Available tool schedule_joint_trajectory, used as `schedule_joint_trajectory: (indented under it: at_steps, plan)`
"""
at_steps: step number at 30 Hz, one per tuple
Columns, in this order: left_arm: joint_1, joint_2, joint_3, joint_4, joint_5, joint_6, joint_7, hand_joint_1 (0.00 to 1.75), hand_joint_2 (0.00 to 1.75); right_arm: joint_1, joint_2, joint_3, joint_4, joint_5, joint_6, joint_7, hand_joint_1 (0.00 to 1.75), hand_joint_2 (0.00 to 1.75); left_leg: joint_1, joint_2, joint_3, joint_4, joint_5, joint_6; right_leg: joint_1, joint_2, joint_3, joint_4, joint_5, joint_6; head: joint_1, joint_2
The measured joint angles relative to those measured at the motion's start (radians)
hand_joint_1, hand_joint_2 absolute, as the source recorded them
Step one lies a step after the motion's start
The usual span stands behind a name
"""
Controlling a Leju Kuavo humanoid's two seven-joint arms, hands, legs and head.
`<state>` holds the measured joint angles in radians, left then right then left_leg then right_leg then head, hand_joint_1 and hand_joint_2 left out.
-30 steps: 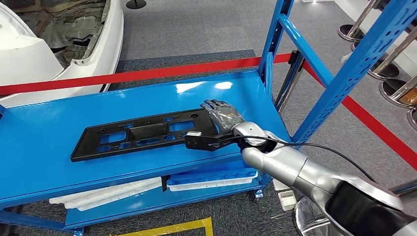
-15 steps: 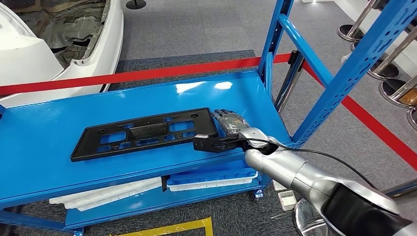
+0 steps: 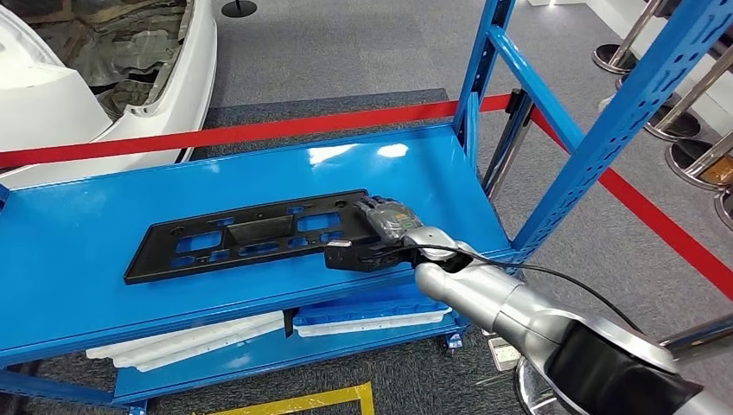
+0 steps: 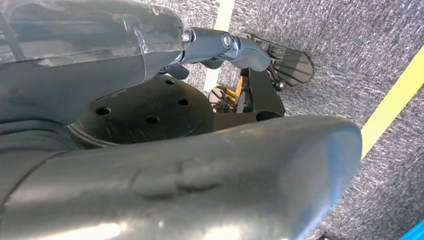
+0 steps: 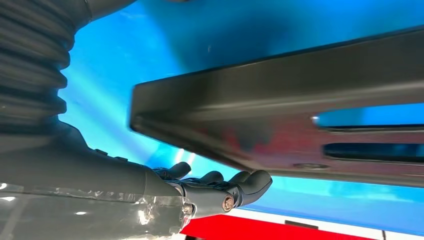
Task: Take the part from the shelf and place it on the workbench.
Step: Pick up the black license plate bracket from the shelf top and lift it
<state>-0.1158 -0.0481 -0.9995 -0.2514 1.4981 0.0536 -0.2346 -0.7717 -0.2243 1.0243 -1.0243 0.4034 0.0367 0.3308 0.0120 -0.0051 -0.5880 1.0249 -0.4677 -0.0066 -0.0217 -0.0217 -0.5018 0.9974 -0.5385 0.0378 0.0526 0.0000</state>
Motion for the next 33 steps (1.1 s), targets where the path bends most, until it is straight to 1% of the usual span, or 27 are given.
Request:
schedule_joint_trajectory:
  at_steps: [6,21,29,33]
  plan:
    - [0.0,0.0,-0.007,0.0,-0.003,0.004,0.004,0.0,0.0,-0.006,0.028,0.0,0.027,0.006,-0.005,-0.009,0.0,1.75,0.0,0.0,0.0,0.0,0.0,-0.001,0.0,0.0,0.0,0.0,0.0,0.0,0.0,0.0]
    - [-0.006,0.0,-0.014,0.0,-0.015,-0.002,0.007,0.0,0.0,-0.014,0.045,-0.003,0.056,0.025,-0.017,-0.014,0.0,1.75,0.0,0.0,0.001,0.0,0.001,-0.001,0.0,0.0,0.0,0.0,0.0,0.0,0.0,0.0]
    - [-0.008,0.0,-0.014,0.0,-0.016,-0.006,0.005,0.0,0.0,-0.028,0.05,-0.007,0.083,0.119,-0.033,0.013,0.0,1.75,0.0,0.0,0.001,0.0,0.001,-0.001,0.0,0.0,0.0,0.0,0.0,0.0,0.0,0.0]
    - [-0.008,0.0,-0.014,0.0,-0.013,-0.009,-0.004,0.0,0.0,-0.03,0.048,-0.013,0.099,0.185,-0.079,0.011,0.0,1.75,0.0,0.0,0.001,0.0,0.0,-0.001,0.0,0.0,0.0,0.0,0.0,0.0,0.0,0.0]
